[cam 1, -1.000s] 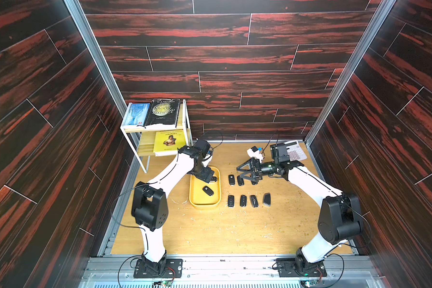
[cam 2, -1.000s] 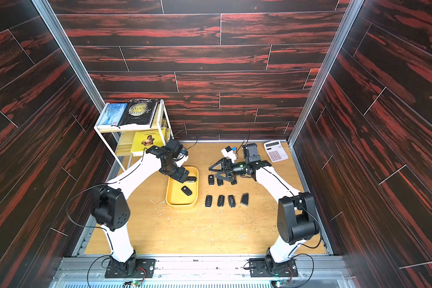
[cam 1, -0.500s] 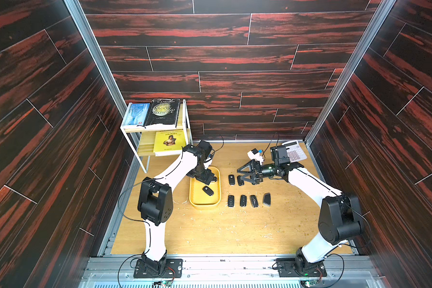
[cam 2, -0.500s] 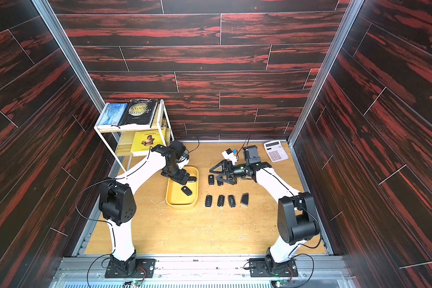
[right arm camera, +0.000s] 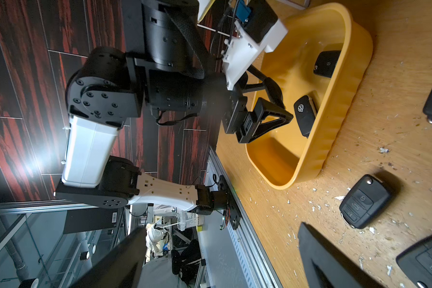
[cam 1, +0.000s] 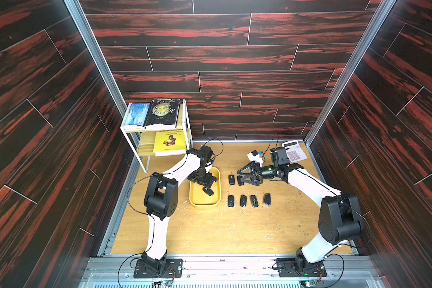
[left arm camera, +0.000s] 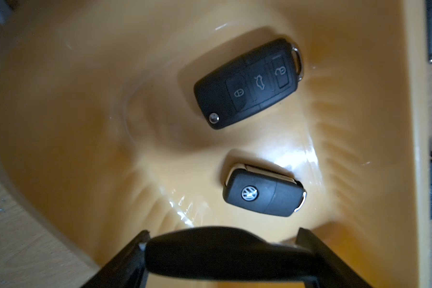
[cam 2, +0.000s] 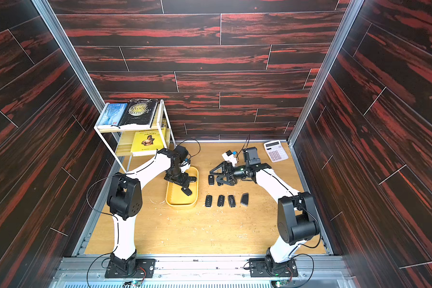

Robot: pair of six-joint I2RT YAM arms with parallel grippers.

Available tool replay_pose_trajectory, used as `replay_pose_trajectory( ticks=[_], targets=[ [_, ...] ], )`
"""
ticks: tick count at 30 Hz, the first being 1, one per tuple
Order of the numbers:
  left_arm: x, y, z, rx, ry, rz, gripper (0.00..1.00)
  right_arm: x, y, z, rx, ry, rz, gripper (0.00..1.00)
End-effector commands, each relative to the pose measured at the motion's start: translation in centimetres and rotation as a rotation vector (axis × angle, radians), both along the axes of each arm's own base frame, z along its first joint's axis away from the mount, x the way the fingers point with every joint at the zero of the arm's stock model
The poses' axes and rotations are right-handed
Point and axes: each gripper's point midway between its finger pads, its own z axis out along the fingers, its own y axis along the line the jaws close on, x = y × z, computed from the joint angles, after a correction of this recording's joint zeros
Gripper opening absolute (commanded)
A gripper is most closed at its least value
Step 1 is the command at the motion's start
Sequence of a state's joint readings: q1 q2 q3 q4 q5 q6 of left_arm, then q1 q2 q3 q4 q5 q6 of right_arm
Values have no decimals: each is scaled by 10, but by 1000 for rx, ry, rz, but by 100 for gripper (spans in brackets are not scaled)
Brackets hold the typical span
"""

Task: Place the car key into the storage box
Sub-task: Place the car key in the storage box.

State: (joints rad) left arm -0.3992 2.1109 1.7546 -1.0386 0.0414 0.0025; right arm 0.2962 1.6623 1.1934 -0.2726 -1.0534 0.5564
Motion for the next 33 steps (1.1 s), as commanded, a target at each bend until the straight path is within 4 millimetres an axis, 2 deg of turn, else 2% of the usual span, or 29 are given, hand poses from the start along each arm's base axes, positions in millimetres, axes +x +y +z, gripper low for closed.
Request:
replay_pose_trajectory(
  ticks=[1, 6, 10, 20, 26, 30, 33],
  targets=[
    [11, 3, -5, 2, 0, 38, 29, -3, -2, 3, 0, -23, 2, 98],
    [13, 0, -16, 3, 54, 64, 29, -3, -2, 0, -2, -19, 3, 99],
    [24, -2, -16, -12, 24, 95, 30, -4, -3, 0, -3, -19, 3, 99],
    [39, 9, -19, -9, 20, 207, 32, -7, -3, -4, -7, -15, 3, 99],
    [35, 9, -21, -7, 39, 231, 33, -7, -3, -4, -6, -14, 4, 98],
    [42, 16, -19, 28, 2, 254, 42, -8, -3, -5, -7, -13, 3, 99],
    [39, 16, -18, 30, 21, 252, 53, -8, -4, -5, -7, -12, 3, 98]
  ],
)
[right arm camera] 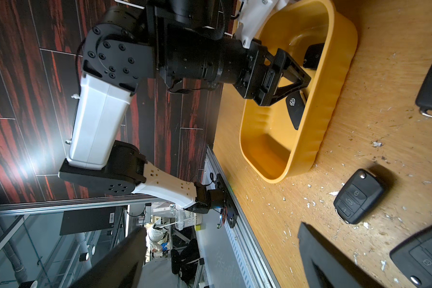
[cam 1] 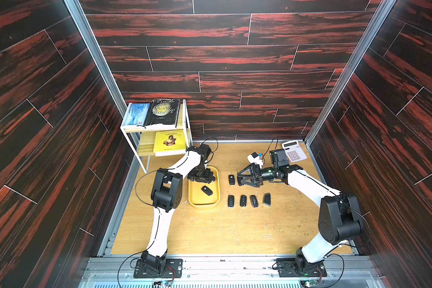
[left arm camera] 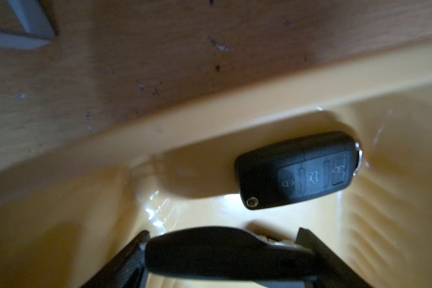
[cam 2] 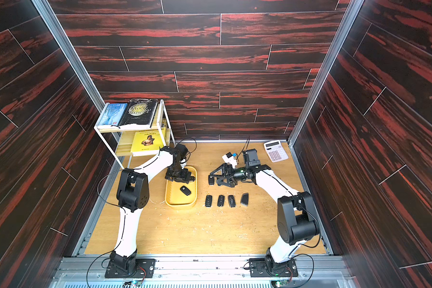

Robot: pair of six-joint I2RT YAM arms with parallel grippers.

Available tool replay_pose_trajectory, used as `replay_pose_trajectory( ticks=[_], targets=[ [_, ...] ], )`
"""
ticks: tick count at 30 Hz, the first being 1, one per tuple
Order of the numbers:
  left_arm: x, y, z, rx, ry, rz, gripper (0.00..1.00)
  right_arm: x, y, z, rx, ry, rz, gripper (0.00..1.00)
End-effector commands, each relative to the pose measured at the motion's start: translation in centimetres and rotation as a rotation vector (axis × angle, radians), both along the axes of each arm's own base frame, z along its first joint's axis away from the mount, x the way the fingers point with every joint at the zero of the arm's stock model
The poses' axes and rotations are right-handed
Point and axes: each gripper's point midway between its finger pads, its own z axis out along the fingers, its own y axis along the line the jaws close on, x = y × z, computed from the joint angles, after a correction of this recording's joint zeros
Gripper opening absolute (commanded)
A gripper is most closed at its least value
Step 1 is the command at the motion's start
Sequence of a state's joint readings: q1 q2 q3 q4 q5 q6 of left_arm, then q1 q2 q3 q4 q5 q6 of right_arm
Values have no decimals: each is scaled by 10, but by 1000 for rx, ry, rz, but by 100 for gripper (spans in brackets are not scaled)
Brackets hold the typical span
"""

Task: Place the car key into the storage box
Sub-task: Place the car key in the storage box.

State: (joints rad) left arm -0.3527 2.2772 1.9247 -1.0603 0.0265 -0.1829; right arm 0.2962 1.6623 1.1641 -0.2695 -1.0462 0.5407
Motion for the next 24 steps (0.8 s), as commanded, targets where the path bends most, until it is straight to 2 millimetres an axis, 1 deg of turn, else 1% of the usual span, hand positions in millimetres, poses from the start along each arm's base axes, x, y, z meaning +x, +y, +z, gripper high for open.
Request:
replay_pose_trajectory(
  ticks=[1, 2, 3, 4, 5, 7, 8, 9, 10, 15, 19, 22, 24],
  targets=[
    [2, 5, 8, 19, -4, 19, 55, -5, -2, 5, 5, -21, 4, 99],
    [2, 5, 8, 18, -4, 19, 57, -5, -2, 4, 4, -20, 4, 99],
    [2, 5, 8, 15, -6, 19, 63, -5, -2, 4, 4, -20, 5, 99],
    [2, 5, 9, 14, -9, 20, 65, -5, -2, 3, 3, -15, 4, 99],
    [2, 4, 9, 14, -9, 19, 71, -5, -2, 3, 3, -15, 4, 99],
    [3, 5, 10, 16, -13, 20, 73, -5, -2, 3, 3, -14, 4, 99],
    [3, 5, 10, 16, -12, 19, 81, -5, -2, 2, 4, -14, 6, 99],
    [3, 5, 10, 16, -13, 20, 98, -4, -2, 2, 4, -13, 4, 98],
    [3, 5, 9, 15, -11, 20, 100, -5, -2, 3, 4, -15, 5, 98],
    [2, 4, 8, 10, -2, 26, 100, -4, -2, 3, 5, -14, 7, 99],
    [1, 1, 14, -9, -17, 16, 100, -3, -2, 1, 3, -12, 5, 98],
    [2, -8, 33, -67, -75, 7, 100, -2, -1, 1, 3, -14, 6, 99],
    [7, -15, 56, -107, -154, 17, 100, -1, -1, 2, 2, -17, 5, 98]
  ],
)
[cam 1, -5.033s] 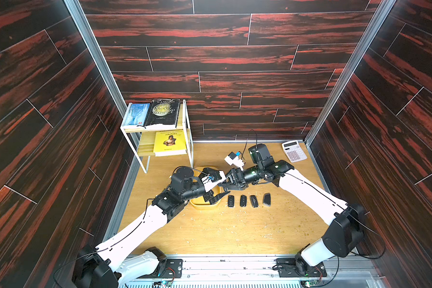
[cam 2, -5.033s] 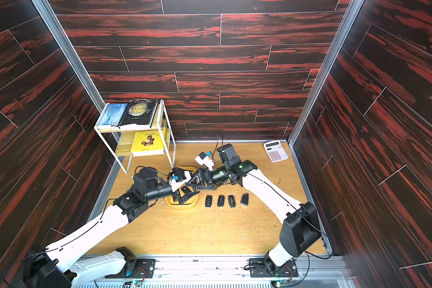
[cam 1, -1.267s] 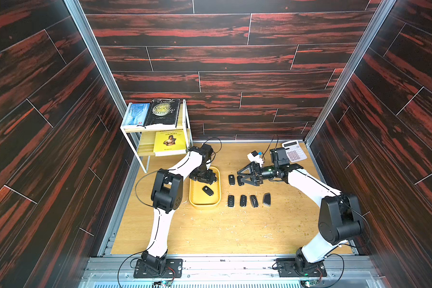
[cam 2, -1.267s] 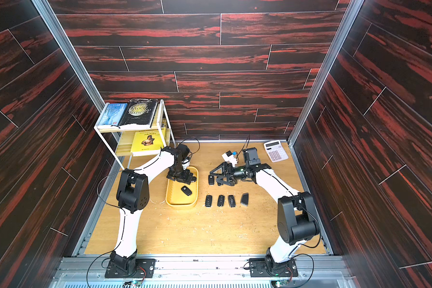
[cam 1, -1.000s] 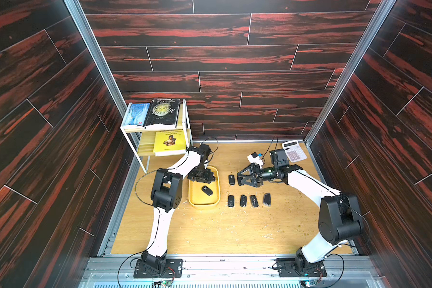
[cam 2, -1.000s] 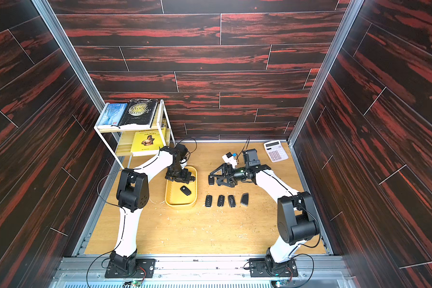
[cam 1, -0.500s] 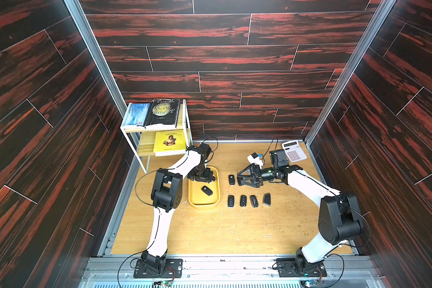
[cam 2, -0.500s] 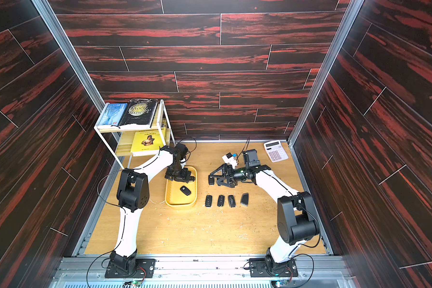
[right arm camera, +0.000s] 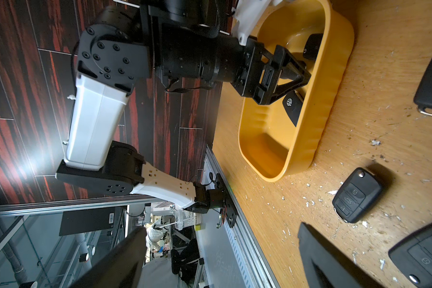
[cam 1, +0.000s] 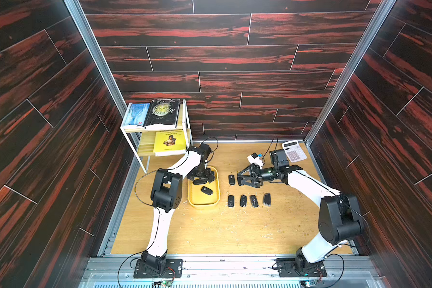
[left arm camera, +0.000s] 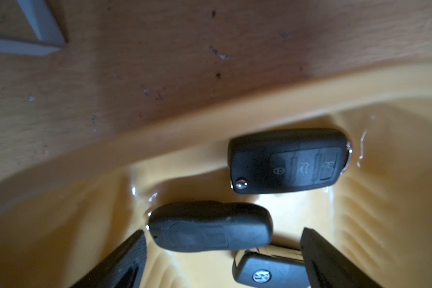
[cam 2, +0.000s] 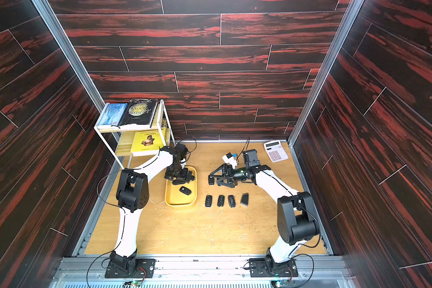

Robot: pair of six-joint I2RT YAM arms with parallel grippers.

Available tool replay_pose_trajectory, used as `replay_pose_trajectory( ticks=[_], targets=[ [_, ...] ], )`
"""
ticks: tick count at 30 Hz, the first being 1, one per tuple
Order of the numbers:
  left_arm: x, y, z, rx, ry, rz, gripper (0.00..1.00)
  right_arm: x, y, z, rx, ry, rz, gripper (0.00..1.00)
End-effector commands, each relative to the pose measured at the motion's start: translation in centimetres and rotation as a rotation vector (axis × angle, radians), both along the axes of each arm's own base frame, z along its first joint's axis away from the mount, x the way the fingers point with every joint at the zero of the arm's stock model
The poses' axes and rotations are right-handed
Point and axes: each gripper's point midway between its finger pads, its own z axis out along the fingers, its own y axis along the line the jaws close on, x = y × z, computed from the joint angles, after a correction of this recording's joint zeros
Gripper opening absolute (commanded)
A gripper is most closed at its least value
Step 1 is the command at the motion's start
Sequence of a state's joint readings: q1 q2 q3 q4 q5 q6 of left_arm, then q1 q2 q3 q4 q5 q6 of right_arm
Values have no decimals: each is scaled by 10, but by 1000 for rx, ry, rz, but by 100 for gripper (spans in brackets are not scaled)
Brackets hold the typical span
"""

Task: Place the car key into the storage box
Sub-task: Place the car key in the storage box, then pick up the car key from the center of the board.

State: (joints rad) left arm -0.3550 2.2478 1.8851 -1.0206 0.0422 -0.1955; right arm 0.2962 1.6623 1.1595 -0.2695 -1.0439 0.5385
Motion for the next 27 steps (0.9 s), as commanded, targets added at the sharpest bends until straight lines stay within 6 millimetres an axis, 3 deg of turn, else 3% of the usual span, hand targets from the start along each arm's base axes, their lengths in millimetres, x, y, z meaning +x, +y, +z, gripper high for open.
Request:
replay_pose_trajectory(
  ticks=[1, 4, 7, 10, 12, 15, 19, 23, 27],
  targets=[
    [7, -14, 65, -104, -152, 16, 100, 1, -1, 3, 3, -21, 7, 99],
    [1, -27, 116, -193, -223, 32, 100, 6, 0, 4, -9, -38, 0, 99],
    [-11, -48, 191, -328, -437, -40, 100, 14, -2, 3, -50, -62, -27, 99],
    [-24, -66, 283, -639, -728, -30, 100, 24, -9, -6, -131, -71, -74, 99],
    [-38, -64, 316, -757, -808, -10, 100, 33, -17, -16, -205, -73, -117, 99],
    [-58, -76, 335, -917, -797, -44, 100, 48, -40, -38, -422, -96, -190, 99],
    [-74, -97, 334, -1063, -627, -68, 100, 58, -93, -76, -804, -87, -281, 99],
    [-89, -103, 334, -1135, -555, -87, 100, 44, -137, -101, -1055, -67, -323, 99],
    [-102, -92, 348, -1123, -604, -86, 100, 26, -153, -116, -1121, -33, -334, 98]
  ],
)
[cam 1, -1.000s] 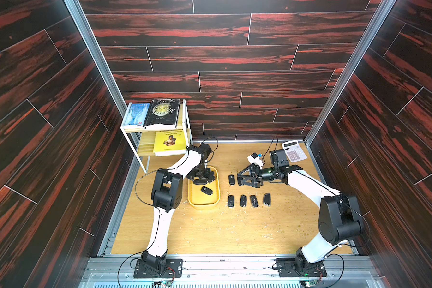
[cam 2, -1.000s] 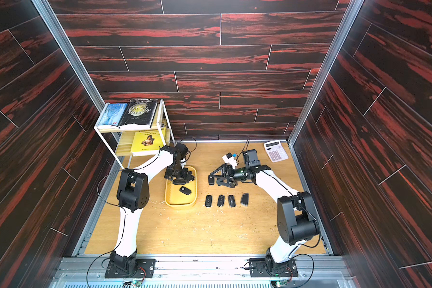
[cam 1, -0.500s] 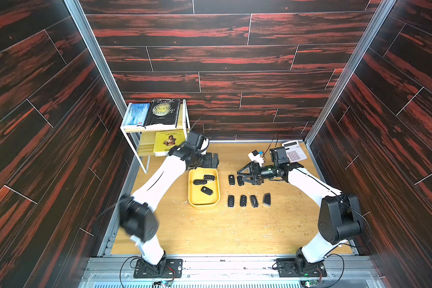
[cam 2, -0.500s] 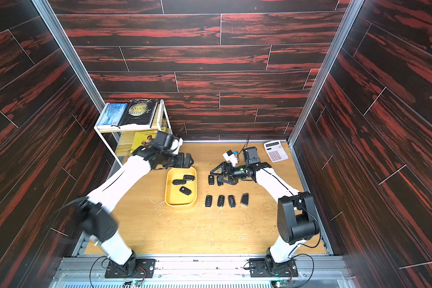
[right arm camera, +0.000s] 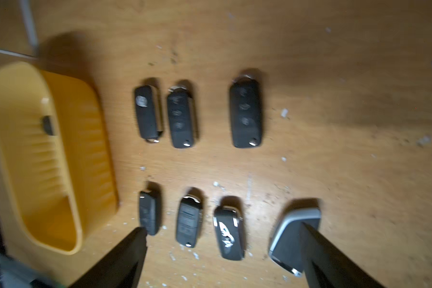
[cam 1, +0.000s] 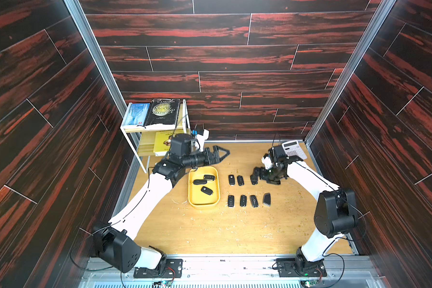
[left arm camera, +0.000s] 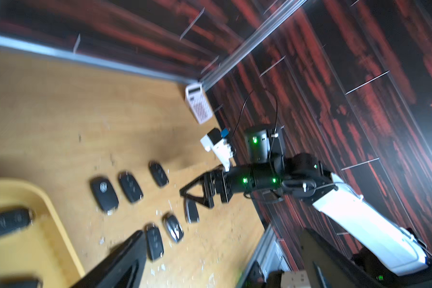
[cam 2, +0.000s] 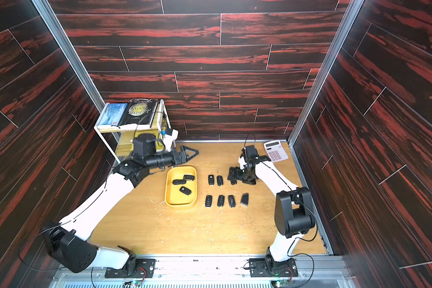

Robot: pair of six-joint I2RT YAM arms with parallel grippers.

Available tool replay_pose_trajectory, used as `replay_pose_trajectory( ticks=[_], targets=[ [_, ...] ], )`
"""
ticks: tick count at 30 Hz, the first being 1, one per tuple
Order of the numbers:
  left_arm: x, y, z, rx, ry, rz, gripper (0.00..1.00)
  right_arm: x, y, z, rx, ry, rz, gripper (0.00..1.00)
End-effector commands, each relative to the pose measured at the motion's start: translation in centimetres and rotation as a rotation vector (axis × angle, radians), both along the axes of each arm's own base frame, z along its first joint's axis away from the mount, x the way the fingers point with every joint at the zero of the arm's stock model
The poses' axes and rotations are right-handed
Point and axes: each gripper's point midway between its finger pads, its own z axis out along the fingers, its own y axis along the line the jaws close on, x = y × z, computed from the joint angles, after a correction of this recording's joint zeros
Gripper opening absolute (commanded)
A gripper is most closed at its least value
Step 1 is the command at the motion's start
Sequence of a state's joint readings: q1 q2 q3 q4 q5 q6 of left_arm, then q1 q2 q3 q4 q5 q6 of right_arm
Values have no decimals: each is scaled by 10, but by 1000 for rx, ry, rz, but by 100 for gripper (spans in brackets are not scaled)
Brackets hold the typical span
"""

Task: Place the car key into the storage box
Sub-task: Pick up the car key from the center of the board.

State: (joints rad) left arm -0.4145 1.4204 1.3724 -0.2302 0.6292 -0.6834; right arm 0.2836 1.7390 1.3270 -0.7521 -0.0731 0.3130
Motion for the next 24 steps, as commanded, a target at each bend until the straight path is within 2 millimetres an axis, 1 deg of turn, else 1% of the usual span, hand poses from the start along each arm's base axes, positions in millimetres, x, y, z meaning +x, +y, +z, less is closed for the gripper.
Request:
replay_pose_trajectory(
  ticks=[1, 3, 5, 8, 10, 12, 14, 15, 20, 24],
  targets=[
    [-24, 9, 47, -65, -93, -18, 100, -26, -35, -16, -170, 59, -37, 99],
    [-28, 13, 52, -58, -108, -5, 100, -34, -42, -20, -198, 67, -56, 99],
    [-30, 18, 50, -33, -116, 13, 100, -41, -44, -22, -196, 68, -62, 98],
    [-32, 19, 47, -20, -114, 15, 100, -53, -45, -28, -186, 92, -68, 91],
    [-34, 18, 45, -15, -104, -1, 100, -61, -46, -32, -180, 94, -75, 91],
    [-35, 18, 43, -9, -103, -5, 100, -68, -48, -39, -177, 106, -86, 88],
    [-36, 18, 45, -13, -116, -6, 100, -74, -45, -48, -151, 125, -92, 83],
    [-37, 18, 46, -15, -120, -8, 100, -75, -44, -52, -143, 127, -97, 81],
    [-40, 17, 48, -24, -125, -23, 100, -75, -40, -69, -133, 136, -127, 80],
    [-46, 19, 47, -9, -130, -34, 100, -68, -36, -73, -153, 126, -130, 78]
  ],
)
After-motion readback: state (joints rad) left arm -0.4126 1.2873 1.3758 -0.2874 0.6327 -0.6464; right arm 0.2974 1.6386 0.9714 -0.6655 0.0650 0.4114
